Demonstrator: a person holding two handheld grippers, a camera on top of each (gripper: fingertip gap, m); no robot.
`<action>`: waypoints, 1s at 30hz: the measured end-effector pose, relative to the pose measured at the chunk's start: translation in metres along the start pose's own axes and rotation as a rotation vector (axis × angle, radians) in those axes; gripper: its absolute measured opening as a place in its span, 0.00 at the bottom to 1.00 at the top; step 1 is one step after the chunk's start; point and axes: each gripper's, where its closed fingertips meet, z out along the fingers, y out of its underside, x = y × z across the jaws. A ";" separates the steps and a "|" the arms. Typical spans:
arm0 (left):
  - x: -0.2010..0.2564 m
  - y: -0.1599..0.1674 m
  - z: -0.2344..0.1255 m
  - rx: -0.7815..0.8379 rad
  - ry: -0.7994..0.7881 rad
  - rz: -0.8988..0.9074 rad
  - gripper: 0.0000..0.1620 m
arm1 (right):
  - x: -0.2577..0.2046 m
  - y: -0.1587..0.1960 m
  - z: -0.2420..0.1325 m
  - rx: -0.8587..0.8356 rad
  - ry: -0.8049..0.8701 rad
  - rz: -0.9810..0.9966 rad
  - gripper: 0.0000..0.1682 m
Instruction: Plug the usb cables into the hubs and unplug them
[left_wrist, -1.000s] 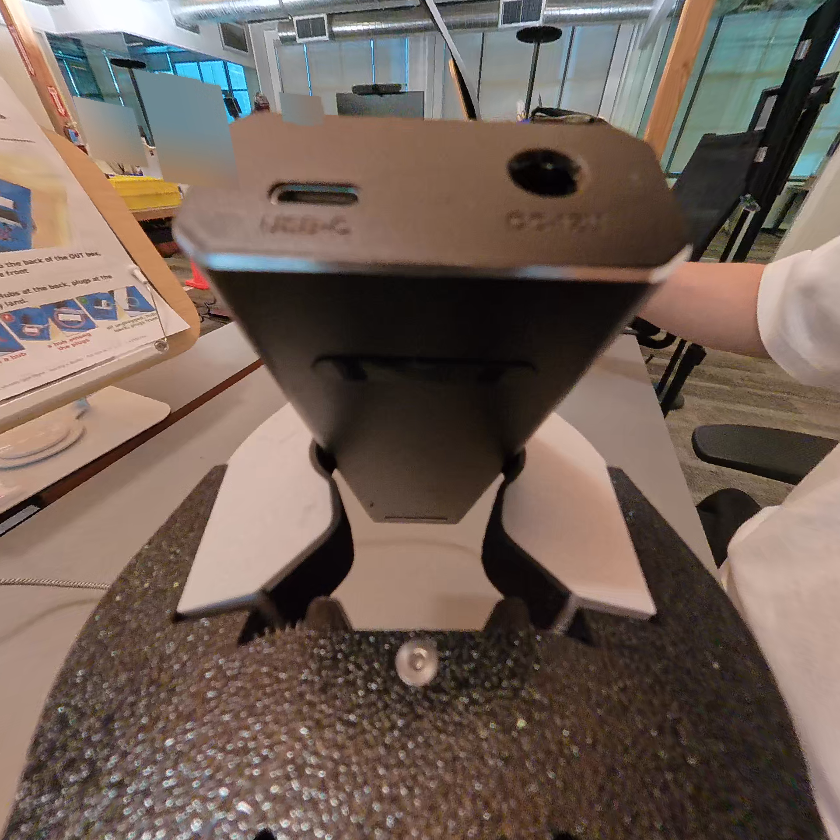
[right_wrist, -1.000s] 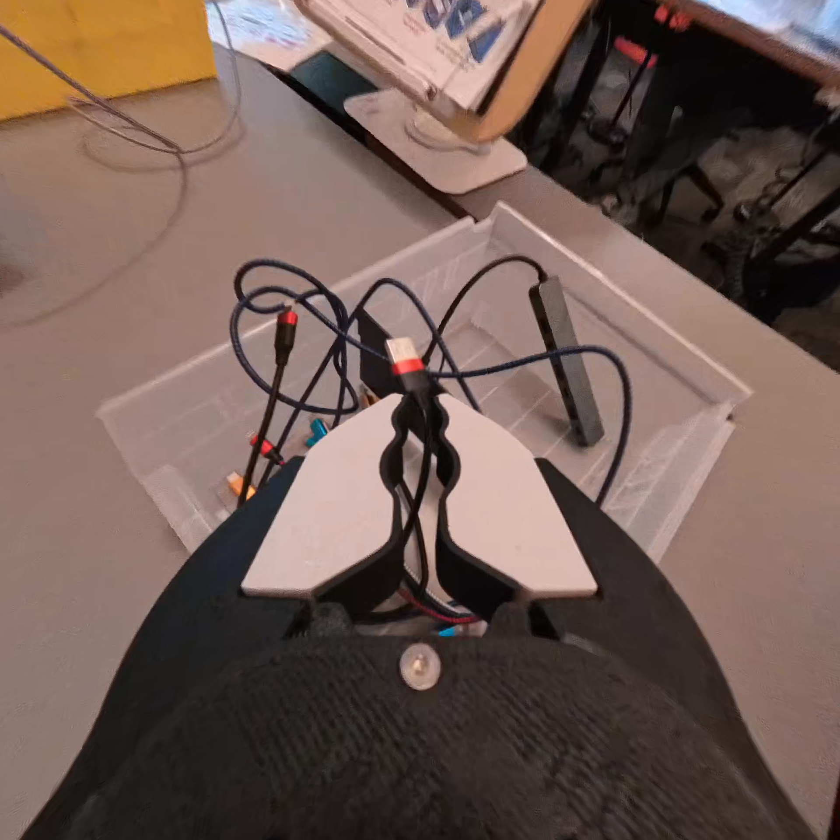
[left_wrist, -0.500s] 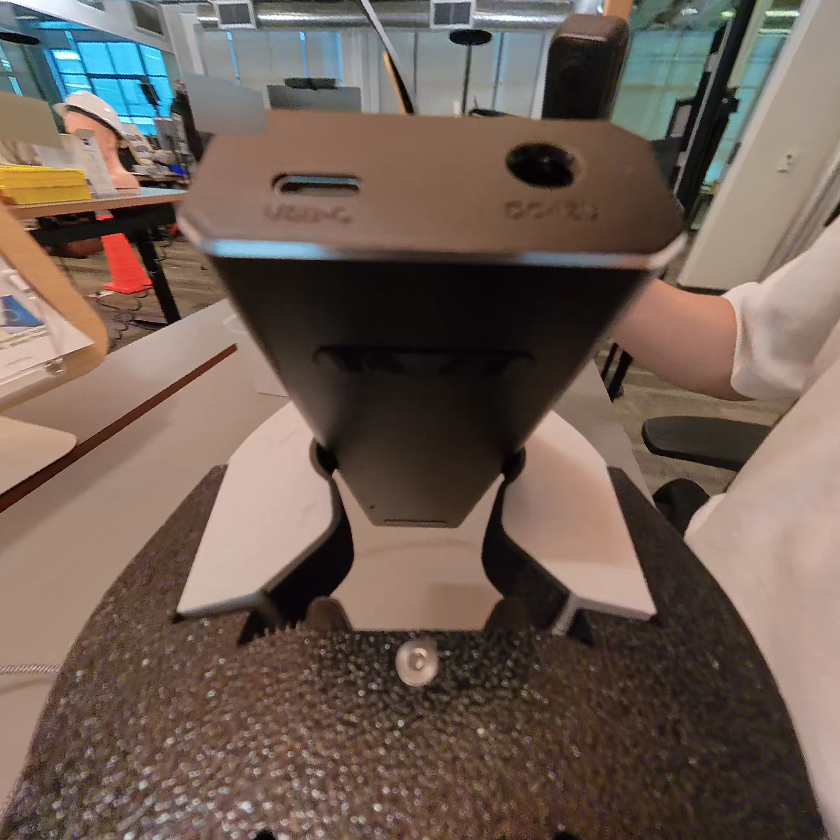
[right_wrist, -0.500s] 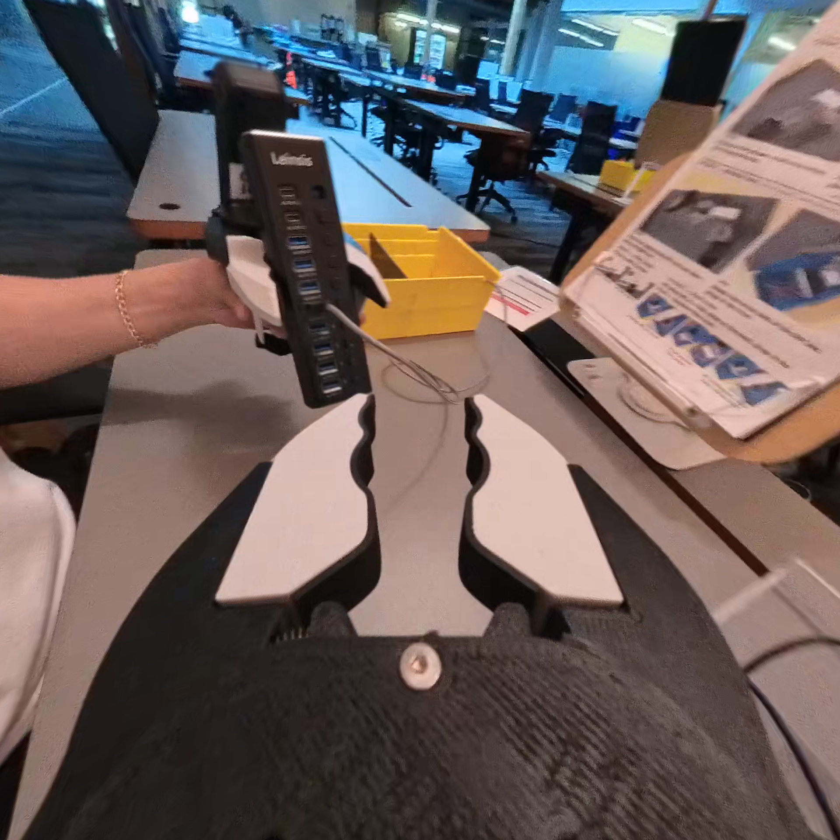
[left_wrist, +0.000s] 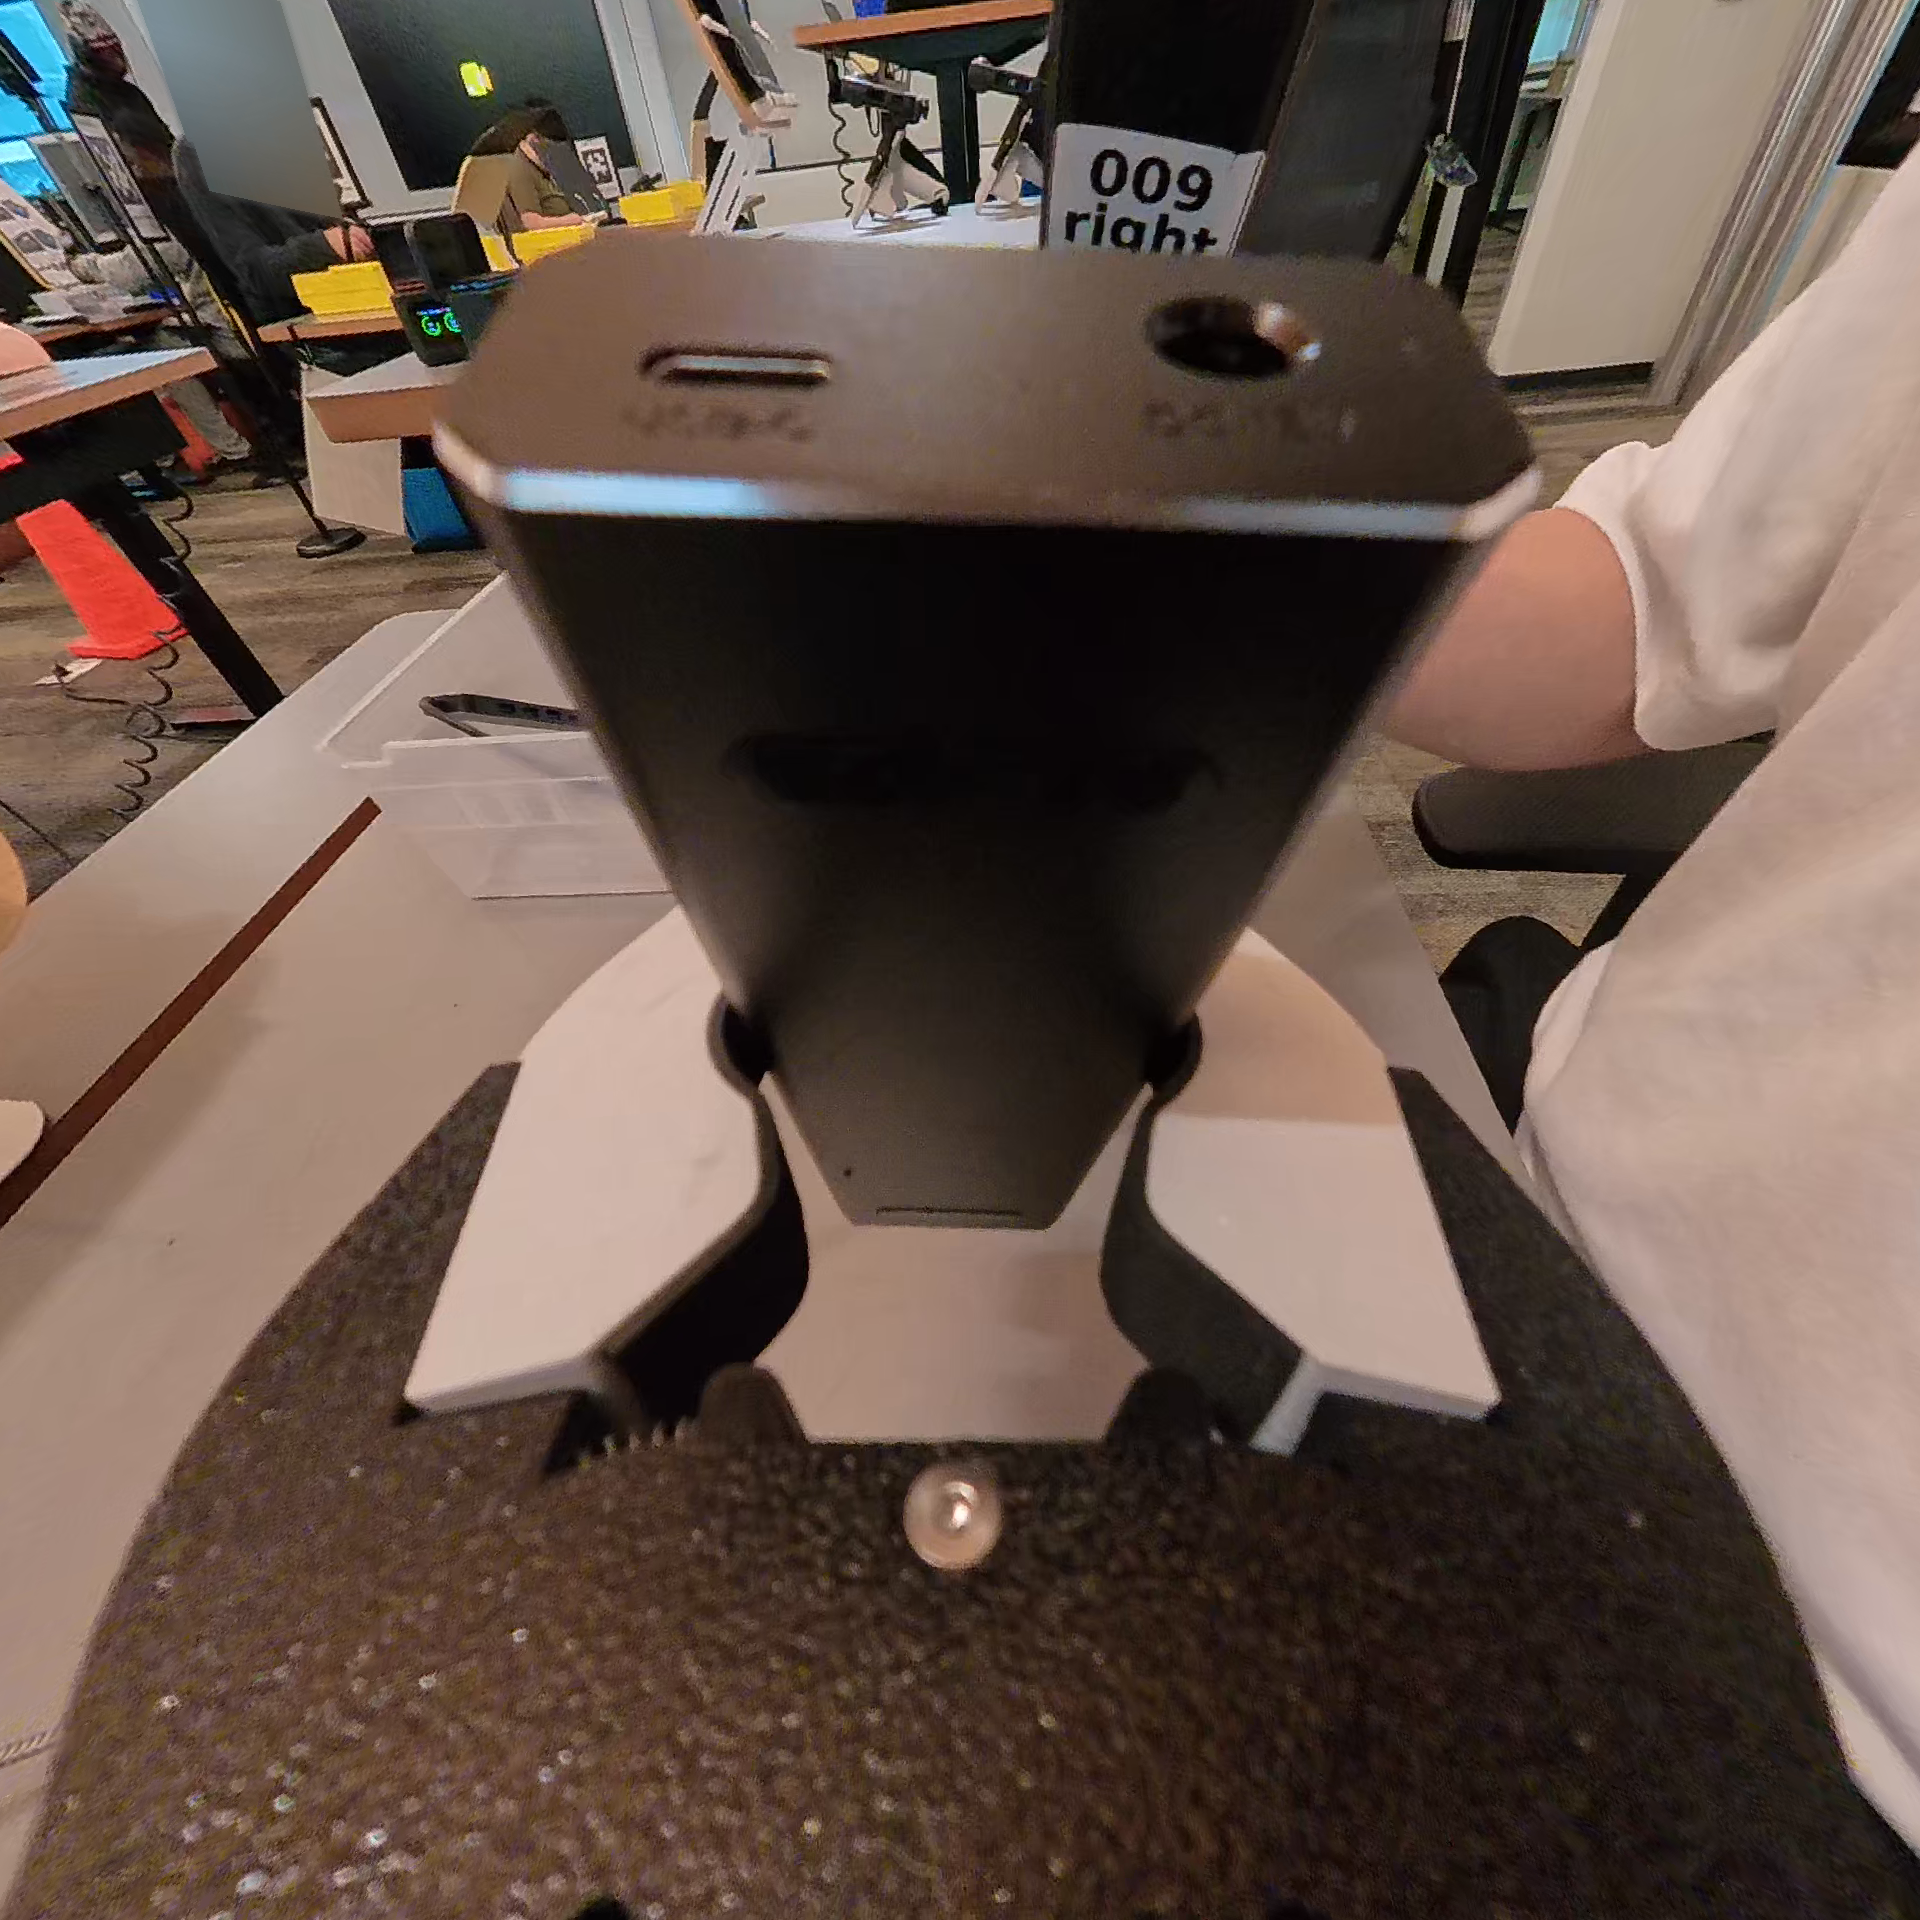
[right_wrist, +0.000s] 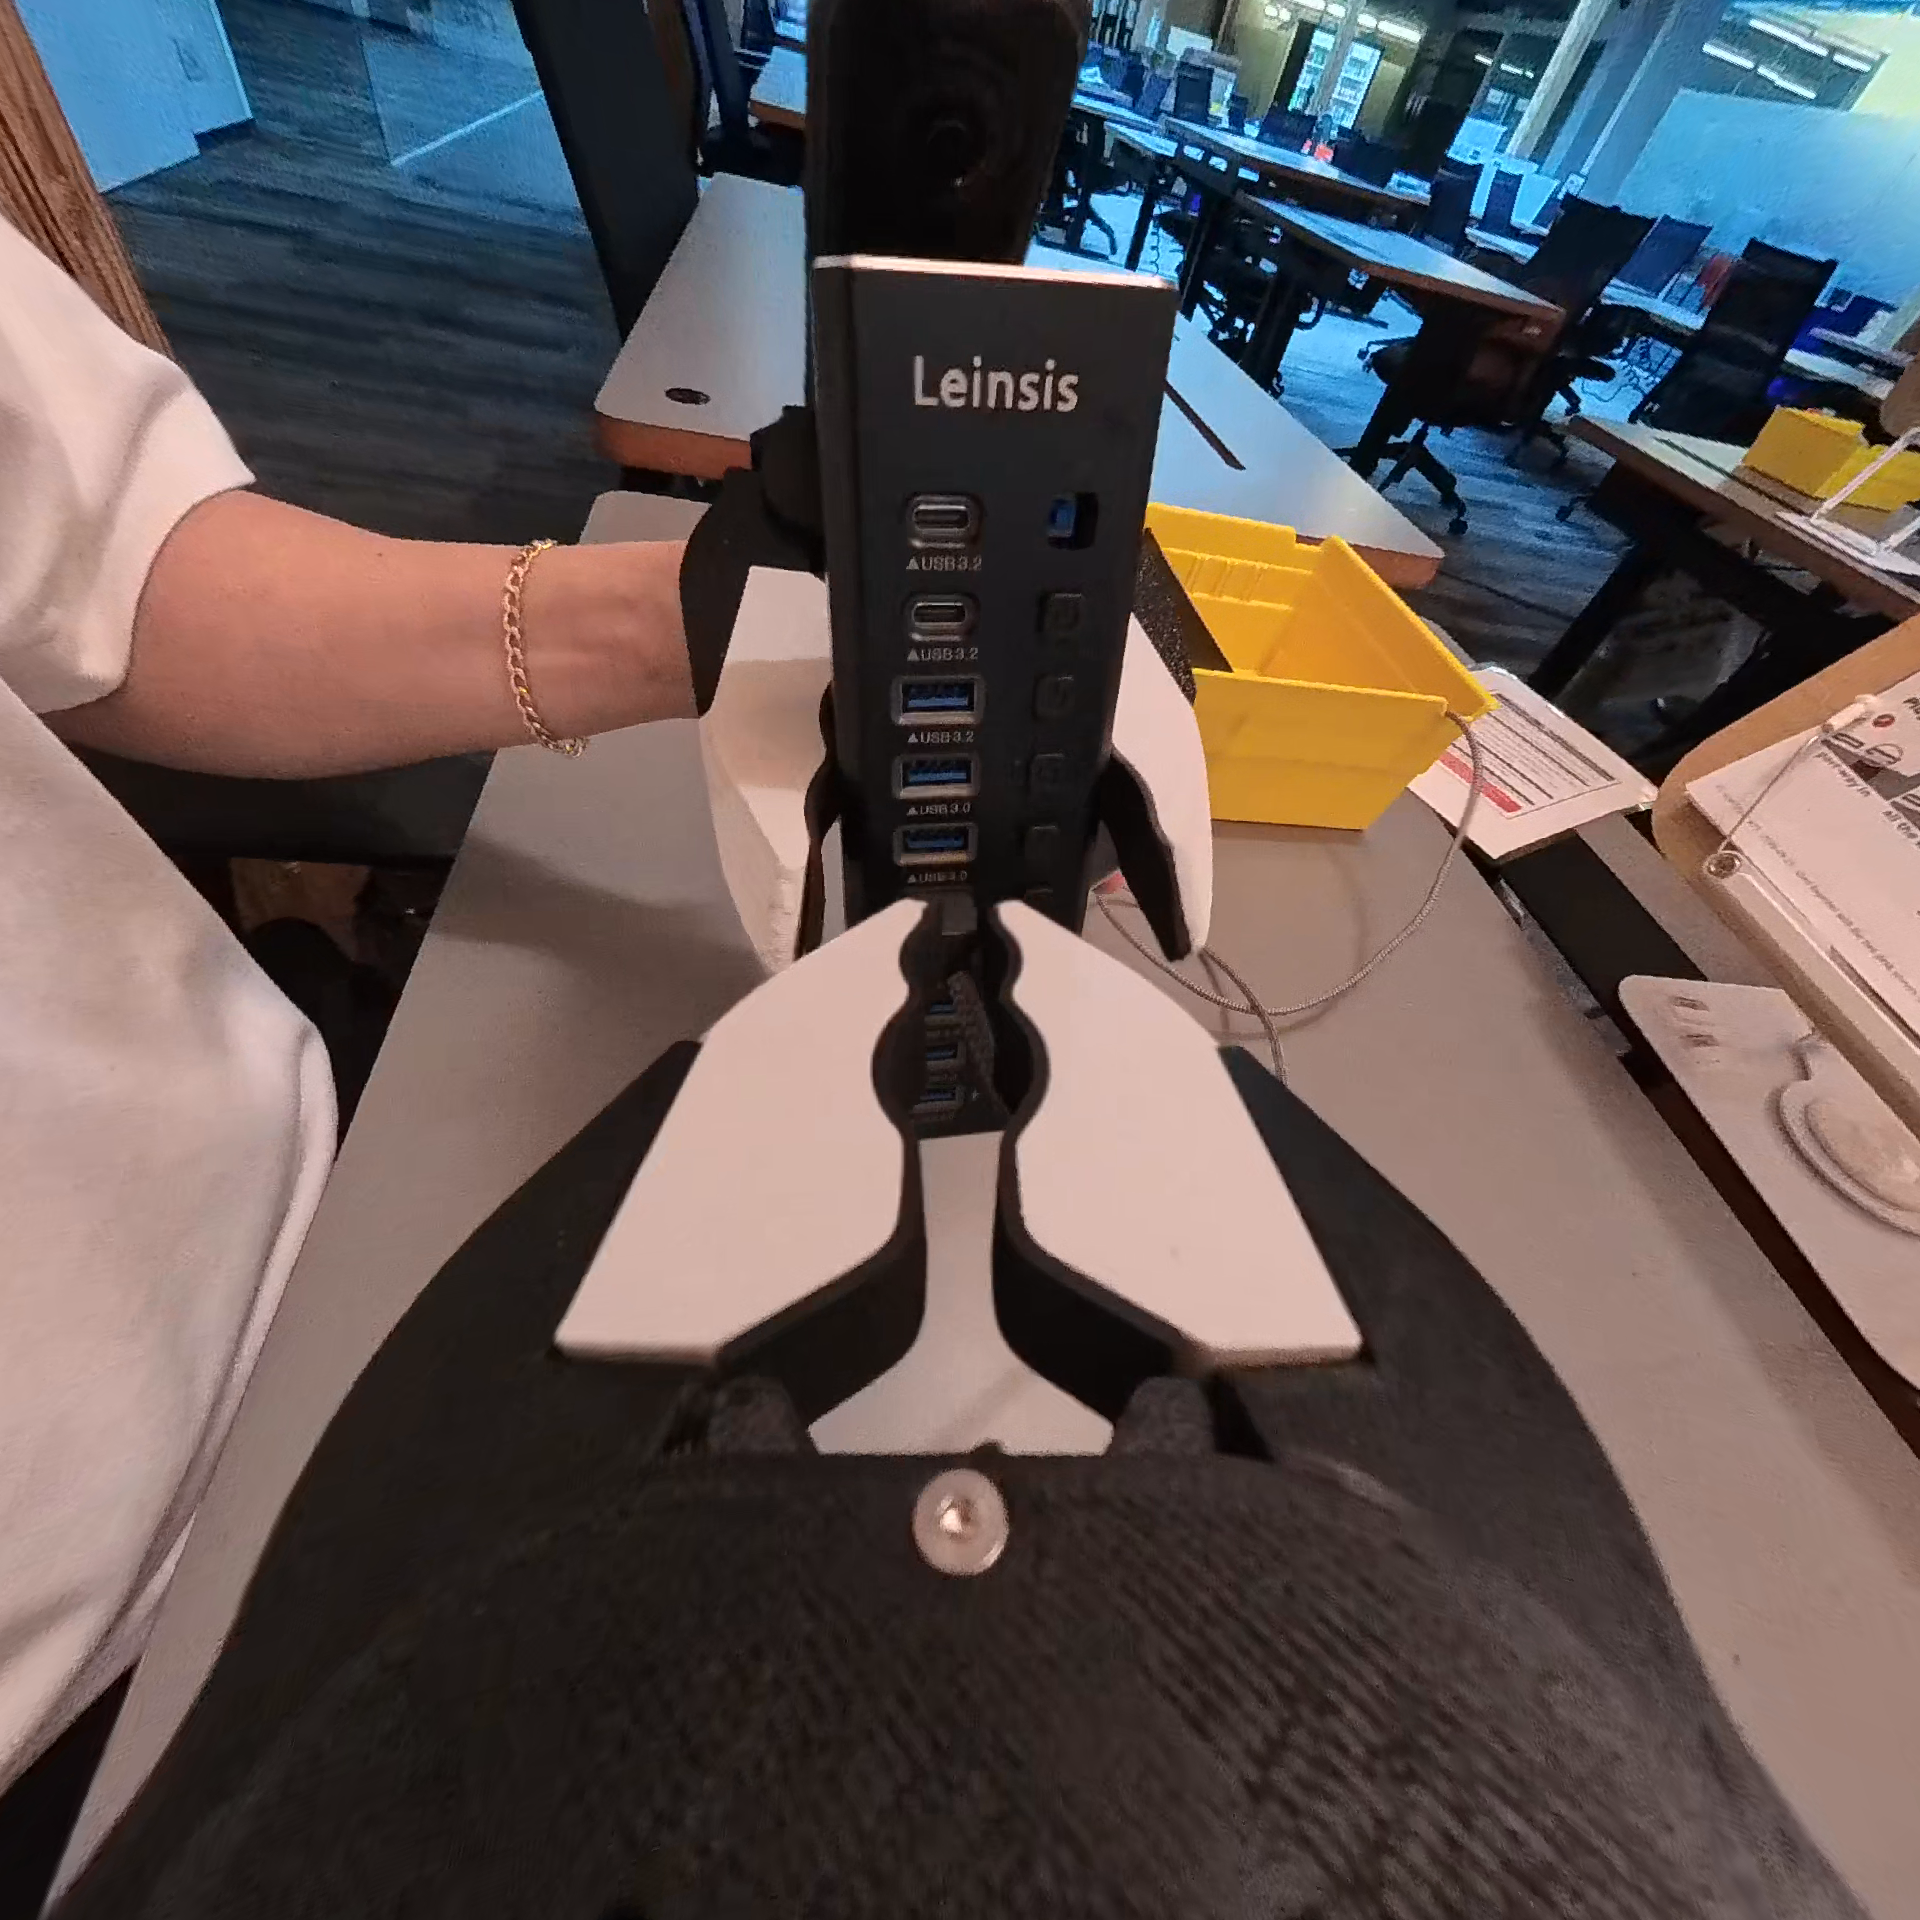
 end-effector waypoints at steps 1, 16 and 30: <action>0.000 0.000 0.001 0.001 0.001 0.001 0.43 | -0.001 0.001 -0.002 -0.003 -0.008 0.005 0.07; 0.004 -0.009 -0.006 0.051 0.000 0.008 0.43 | -0.004 0.004 0.000 -0.032 -0.018 0.000 0.06; 0.007 -0.014 -0.009 0.076 0.009 0.021 0.43 | -0.011 -0.005 0.002 0.044 -0.065 0.043 0.09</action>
